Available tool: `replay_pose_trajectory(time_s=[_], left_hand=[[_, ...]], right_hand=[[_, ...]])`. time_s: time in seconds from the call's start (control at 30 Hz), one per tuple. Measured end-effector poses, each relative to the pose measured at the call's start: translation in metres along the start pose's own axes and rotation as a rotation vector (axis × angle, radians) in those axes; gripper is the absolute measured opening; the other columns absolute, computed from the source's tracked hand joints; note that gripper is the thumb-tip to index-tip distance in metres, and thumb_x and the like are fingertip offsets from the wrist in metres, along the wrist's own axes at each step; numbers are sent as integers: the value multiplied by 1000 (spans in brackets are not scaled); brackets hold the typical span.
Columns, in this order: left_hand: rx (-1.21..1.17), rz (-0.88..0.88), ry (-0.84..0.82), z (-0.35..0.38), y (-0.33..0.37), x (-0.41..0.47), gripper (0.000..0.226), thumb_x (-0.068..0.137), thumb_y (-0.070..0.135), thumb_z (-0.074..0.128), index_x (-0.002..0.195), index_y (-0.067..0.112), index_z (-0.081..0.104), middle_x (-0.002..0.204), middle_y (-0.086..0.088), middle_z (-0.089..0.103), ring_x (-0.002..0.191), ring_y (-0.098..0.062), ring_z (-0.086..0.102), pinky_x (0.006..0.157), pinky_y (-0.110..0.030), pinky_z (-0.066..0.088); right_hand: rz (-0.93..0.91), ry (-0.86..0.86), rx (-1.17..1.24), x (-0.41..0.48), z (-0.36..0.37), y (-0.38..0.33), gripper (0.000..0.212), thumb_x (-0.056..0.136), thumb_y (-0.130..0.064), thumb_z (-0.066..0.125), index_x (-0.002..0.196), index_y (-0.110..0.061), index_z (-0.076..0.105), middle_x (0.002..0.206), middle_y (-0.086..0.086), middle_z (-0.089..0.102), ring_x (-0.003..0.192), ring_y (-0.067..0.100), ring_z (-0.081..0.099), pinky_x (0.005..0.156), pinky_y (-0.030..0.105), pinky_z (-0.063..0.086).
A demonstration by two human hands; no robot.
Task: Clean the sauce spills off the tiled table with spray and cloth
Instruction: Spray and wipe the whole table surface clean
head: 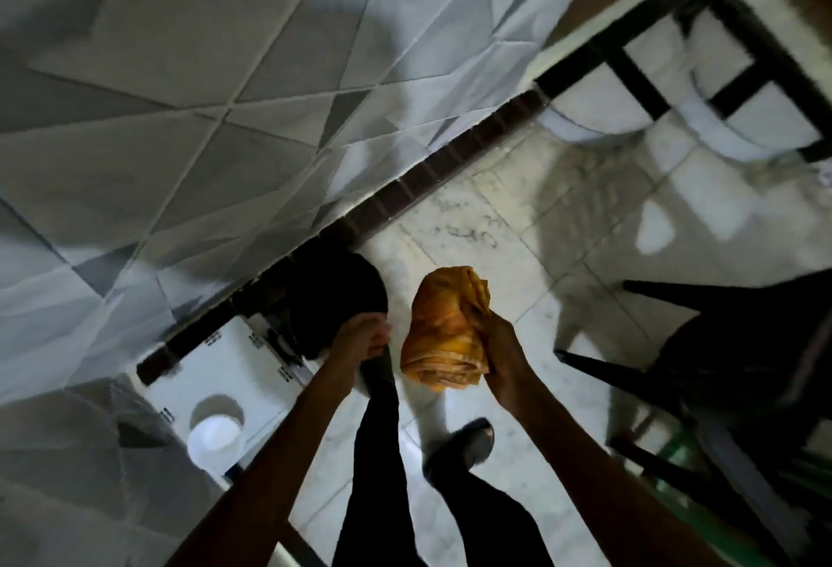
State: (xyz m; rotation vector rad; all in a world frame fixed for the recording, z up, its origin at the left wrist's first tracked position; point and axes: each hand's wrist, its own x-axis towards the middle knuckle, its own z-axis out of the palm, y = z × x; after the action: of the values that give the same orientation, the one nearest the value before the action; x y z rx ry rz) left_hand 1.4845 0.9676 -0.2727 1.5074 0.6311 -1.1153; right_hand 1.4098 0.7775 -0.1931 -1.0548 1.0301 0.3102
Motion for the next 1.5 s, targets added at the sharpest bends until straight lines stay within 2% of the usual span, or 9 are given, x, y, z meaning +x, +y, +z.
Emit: replay_pose_trajectory(time_s=[0.1,0.3,0.53,0.67,0.8,0.93,1.17,1.33,1.5], left_hand=[[69,97,-146,60,37,-77,21,104,19,45,105,13,65,107,-11,68,85,-17,66,71,-30,51],[273,133,-421,166,10,-213,36,94,57,52,110,30,70,102,3,76,96,-19,71,73,-33,55],[549,354,-595,305,-116,-338,46,72,49,71,110,22,67,107,-6,73,93,-19,69,72,-31,52],[630,374,-674,380,-191,-380,45,81,44,76,120,27,63,116,2,68,107,-17,64,78,-31,50],[720,377,-812,456,-252,-420,15,90,28,69,105,28,65,100,7,73,97,-12,67,68,-24,50],[819,379,-956,534,-307,-448,24,90,26,68,114,23,66,102,4,74,92,-10,70,62,-19,52],[951,371,-1112,675,-402,-491,60,65,48,81,115,20,65,113,-11,71,100,-22,65,82,-38,49],[979,361,-1177,783,-478,-519,28,89,22,70,116,17,64,112,-13,71,101,-26,66,77,-35,51],[971,345,-1198,874,-546,-561,26,89,20,70,114,17,65,113,-22,68,100,-26,65,88,-43,52]], right_hand=[[-20,29,114,-72,-36,-12,67,78,-46,74,131,-7,61,119,19,71,110,37,69,104,52,50],[-121,94,351,-214,-139,16,45,94,-34,61,126,-3,63,120,23,70,112,42,67,105,53,49],[-280,425,326,-360,-285,133,35,96,-35,64,122,-12,66,106,8,77,97,28,75,93,48,58],[-345,583,411,-427,-355,193,34,93,-40,67,122,-21,65,107,-1,77,95,20,75,93,45,58],[-414,653,552,-484,-421,245,43,88,-41,72,127,-26,62,115,-1,75,101,20,74,89,40,60],[-475,712,625,-536,-484,292,61,79,-41,81,133,-32,54,119,-4,73,102,17,73,75,32,59],[-543,877,706,-596,-614,353,48,90,-26,74,132,-32,53,118,-5,73,105,18,72,84,41,61],[-567,964,692,-639,-721,384,53,87,-29,77,133,-32,51,123,-5,71,110,15,70,92,38,58],[-597,1033,689,-684,-818,415,64,79,-29,85,133,-31,51,124,-5,70,113,15,68,97,40,56]])
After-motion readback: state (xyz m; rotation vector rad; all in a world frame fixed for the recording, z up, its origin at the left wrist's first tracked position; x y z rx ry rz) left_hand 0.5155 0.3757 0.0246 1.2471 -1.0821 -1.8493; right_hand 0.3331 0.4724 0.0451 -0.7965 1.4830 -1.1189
